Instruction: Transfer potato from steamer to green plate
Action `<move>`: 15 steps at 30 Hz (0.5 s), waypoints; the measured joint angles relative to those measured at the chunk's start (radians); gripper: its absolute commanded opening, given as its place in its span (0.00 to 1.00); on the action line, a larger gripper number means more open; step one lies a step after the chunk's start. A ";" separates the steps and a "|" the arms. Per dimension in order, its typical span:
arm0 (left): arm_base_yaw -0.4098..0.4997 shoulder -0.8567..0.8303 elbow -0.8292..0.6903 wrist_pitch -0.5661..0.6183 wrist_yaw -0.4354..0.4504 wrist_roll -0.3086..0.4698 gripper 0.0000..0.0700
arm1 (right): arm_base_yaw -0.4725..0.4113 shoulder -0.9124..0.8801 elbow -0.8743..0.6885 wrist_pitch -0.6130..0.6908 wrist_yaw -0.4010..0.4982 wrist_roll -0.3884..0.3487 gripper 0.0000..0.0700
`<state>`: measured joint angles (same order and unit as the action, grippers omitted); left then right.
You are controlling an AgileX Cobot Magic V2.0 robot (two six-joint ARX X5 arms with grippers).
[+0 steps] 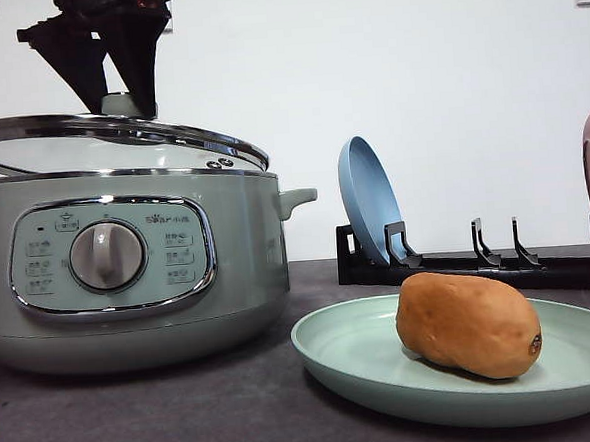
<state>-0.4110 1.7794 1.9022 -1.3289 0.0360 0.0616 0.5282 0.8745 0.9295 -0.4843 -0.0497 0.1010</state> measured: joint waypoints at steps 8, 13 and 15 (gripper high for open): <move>0.000 0.005 0.000 0.000 0.000 0.000 0.00 | 0.000 0.000 0.000 0.000 0.000 0.000 0.73; -0.010 0.019 0.000 -0.001 0.000 0.000 0.00 | 0.000 0.000 0.000 0.000 0.000 0.000 0.73; -0.012 0.021 0.000 0.001 0.000 0.000 0.00 | 0.000 0.000 0.000 0.000 0.000 0.000 0.73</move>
<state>-0.4233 1.8002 1.9022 -1.3280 0.0364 0.0616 0.5282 0.8745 0.9295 -0.4843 -0.0497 0.1005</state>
